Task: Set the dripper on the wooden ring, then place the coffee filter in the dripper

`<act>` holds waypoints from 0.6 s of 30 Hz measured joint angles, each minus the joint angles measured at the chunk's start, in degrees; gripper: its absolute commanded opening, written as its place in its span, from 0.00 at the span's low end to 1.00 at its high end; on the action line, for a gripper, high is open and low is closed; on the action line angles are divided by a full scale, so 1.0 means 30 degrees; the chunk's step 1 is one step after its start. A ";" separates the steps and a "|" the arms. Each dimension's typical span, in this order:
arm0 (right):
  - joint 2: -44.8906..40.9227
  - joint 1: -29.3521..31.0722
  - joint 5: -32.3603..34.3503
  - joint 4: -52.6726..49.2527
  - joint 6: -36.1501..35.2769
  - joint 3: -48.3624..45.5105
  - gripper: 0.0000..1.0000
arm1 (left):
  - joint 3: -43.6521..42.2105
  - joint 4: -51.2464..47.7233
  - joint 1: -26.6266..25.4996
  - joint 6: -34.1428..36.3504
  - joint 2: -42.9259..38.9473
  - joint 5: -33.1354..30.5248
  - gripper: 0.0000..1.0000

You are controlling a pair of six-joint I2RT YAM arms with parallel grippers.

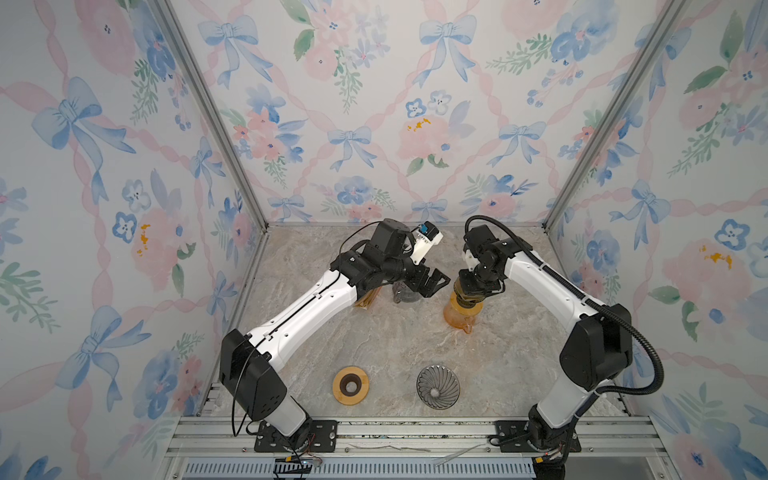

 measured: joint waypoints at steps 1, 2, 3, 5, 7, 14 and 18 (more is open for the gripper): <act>0.0000 0.0007 0.0073 0.0000 -0.0080 0.0073 0.25 | 0.0000 0.0000 0.0000 0.0000 0.0000 0.0000 0.98; 0.0000 0.0022 0.0109 0.0007 -0.0109 0.0109 0.25 | 0.0000 0.0000 0.0000 0.0000 0.0000 0.0000 0.98; 0.0000 0.0022 0.0146 0.0015 -0.0153 0.0109 0.27 | 0.0000 0.0000 0.0000 0.0000 0.0000 0.0000 0.98; 0.0000 0.0036 0.0168 0.0015 -0.0277 0.0109 0.28 | 0.0000 0.0000 0.0000 0.0000 0.0000 0.0000 0.98; 0.0000 0.0124 0.0168 0.0007 -0.0335 0.0131 0.29 | 0.0000 0.0000 0.0000 0.0000 0.0000 0.0000 0.98; 0.0444 0.0386 0.0277 0.0029 -0.0517 0.0415 0.30 | 0.0000 0.0000 0.0000 0.0000 0.0000 0.0007 0.98; 0.0911 0.0415 0.0313 0.0022 -0.0546 0.0415 0.29 | 0.0000 0.0000 0.0000 0.0000 0.0000 0.0044 0.98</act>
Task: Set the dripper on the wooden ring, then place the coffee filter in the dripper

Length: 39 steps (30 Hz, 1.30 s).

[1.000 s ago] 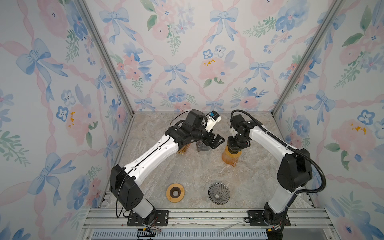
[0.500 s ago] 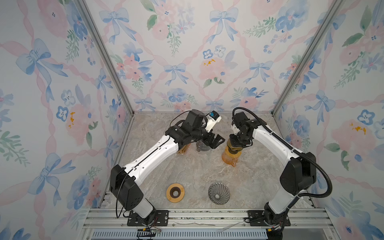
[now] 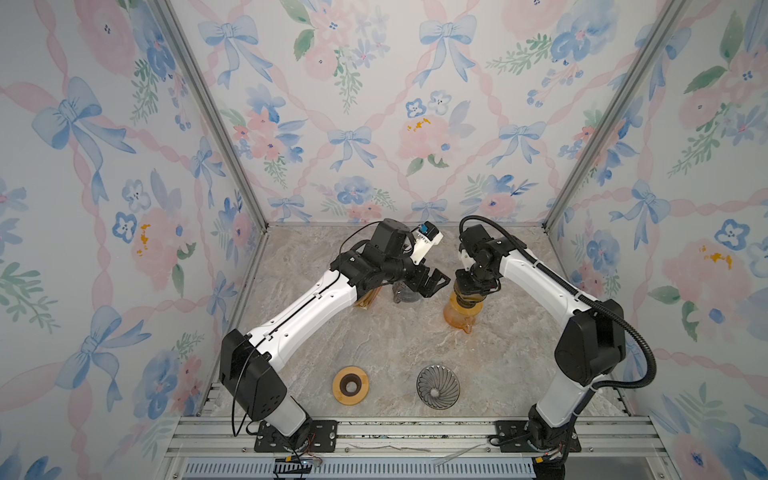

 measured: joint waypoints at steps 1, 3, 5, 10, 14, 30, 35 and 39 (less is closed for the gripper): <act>0.0073 0.0000 0.0000 0.0000 -0.0036 0.0000 0.29 | 0.0000 0.0000 0.0000 0.0000 0.0000 0.0007 0.98; 0.0153 0.0000 0.0000 0.0000 -0.0051 0.0000 0.29 | 0.0000 0.0000 0.0000 0.0000 0.0000 0.0007 0.98; 0.0153 0.0000 0.0000 0.0007 -0.0066 0.0000 0.29 | 0.0000 0.0000 0.0000 0.0000 0.0000 0.0007 0.98; 0.0153 0.0000 0.0058 0.0022 -0.0109 -0.0080 0.28 | 0.0000 0.0000 0.0000 0.0000 0.0000 0.0015 0.98; 0.0153 0.0000 0.0087 0.0073 -0.0117 -0.0197 0.27 | 0.0000 0.0000 0.0000 0.0000 0.0000 0.0015 0.98; 0.0153 0.0393 0.0743 0.0233 -0.0182 -0.0984 0.24 | 0.0000 0.0000 0.0000 -0.0007 0.0000 0.0015 0.98; 0.0153 0.0393 0.0823 0.0255 -0.0175 -0.0998 0.23 | 0.0000 0.0000 0.0000 0.0000 0.0000 0.0007 0.98; 0.0036 0.0401 0.0954 0.0299 -0.0175 -0.0998 0.21 | 0.0000 0.0000 0.0000 0.0000 0.0000 0.0015 0.98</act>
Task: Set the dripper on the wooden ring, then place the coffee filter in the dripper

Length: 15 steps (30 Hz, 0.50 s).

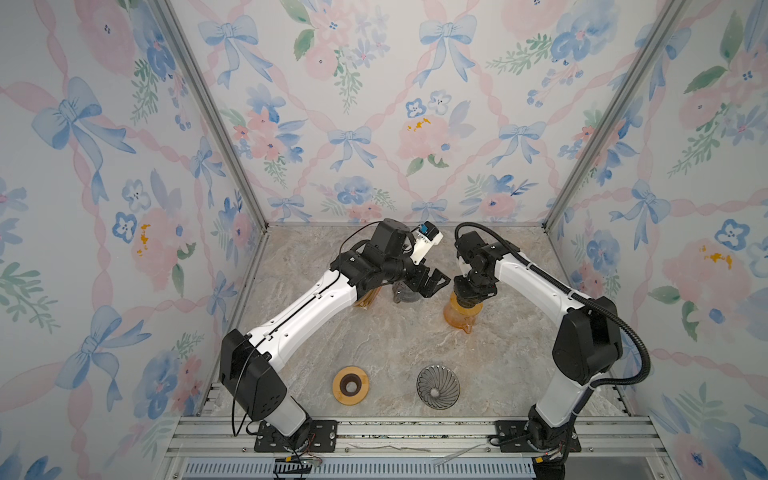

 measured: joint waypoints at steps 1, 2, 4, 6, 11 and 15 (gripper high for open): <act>-0.0051 0.0007 0.0044 0.0000 0.0000 0.0000 0.21 | 0.0000 0.0000 0.0000 0.0000 0.0000 0.0000 0.98; -0.0131 0.0007 0.0066 0.0000 -0.0007 0.0000 0.21 | 0.0000 0.0000 0.0000 0.0000 0.0000 -0.0007 0.98; -0.0270 0.0007 0.0131 0.0007 -0.0007 0.0000 0.21 | 0.0000 0.0000 0.0000 0.0000 0.0000 0.0000 0.98; -0.0357 0.0015 0.0197 0.0007 -0.0007 0.0000 0.21 | 0.0000 0.0000 0.0000 0.0000 0.0000 0.0000 0.98; -0.0393 0.0007 0.0350 0.0007 0.0000 0.0007 0.21 | 0.0000 0.0000 0.0000 0.0000 0.0000 0.0000 0.98; -0.0393 0.0015 0.0386 0.0066 0.0029 0.0058 0.21 | 0.0000 0.0000 0.0000 -0.0007 0.0000 0.0000 0.98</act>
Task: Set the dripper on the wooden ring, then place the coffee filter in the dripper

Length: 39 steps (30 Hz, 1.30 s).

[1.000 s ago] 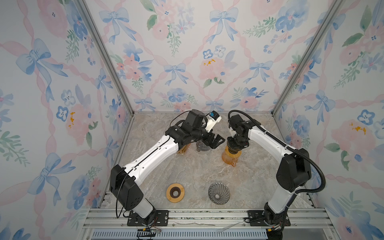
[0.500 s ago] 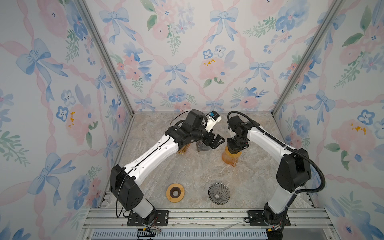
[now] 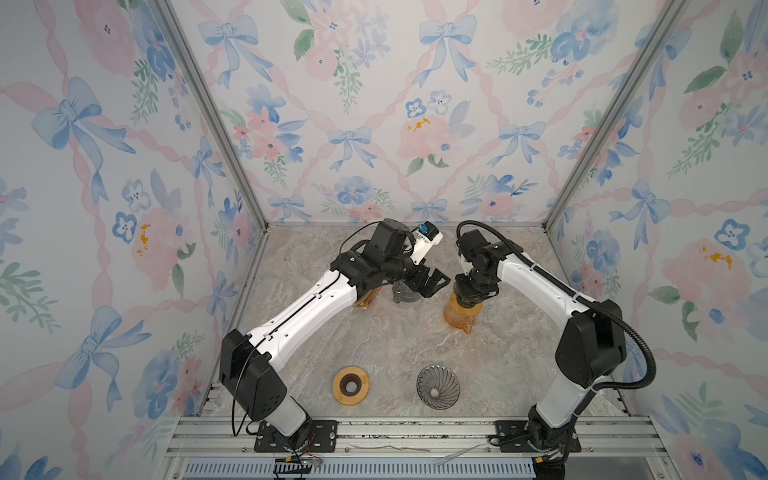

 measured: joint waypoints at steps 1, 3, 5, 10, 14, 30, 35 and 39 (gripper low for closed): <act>0.0000 0.0000 -0.0007 0.0029 0.0044 0.0000 0.21 | 0.0000 0.0000 0.0000 0.0007 0.0000 0.0000 0.98; 0.0000 0.0000 -0.0066 0.0124 0.0131 0.0015 0.22 | 0.0000 0.0000 0.0000 0.0007 0.0000 0.0000 0.98; 0.0000 0.0058 -0.0066 0.0226 0.0226 0.0022 0.22 | 0.0000 0.0000 0.0000 0.0007 0.0000 0.0000 0.98; 0.0000 0.0335 -0.0168 0.0430 0.0481 0.0022 0.22 | 0.0000 0.0000 0.0000 0.0007 0.0000 0.0000 0.98; 0.0000 0.0554 -0.0291 0.0525 0.0612 0.0022 0.21 | 0.0000 0.0000 0.0000 0.0000 0.0000 -0.0007 0.98; 0.0000 0.0561 -0.0036 0.0663 0.0852 -0.0270 0.21 | 0.0000 0.0000 0.0000 0.0007 0.0000 0.0000 0.98; 0.0000 0.0313 -0.0168 0.0743 0.0998 -0.0590 0.21 | 0.0000 0.0000 0.0000 0.0000 0.0000 0.0000 0.98; 0.0000 0.0058 -0.0539 0.0801 0.1071 -0.0852 0.21 | 0.0000 0.0000 0.0000 0.0000 0.0000 0.0000 0.98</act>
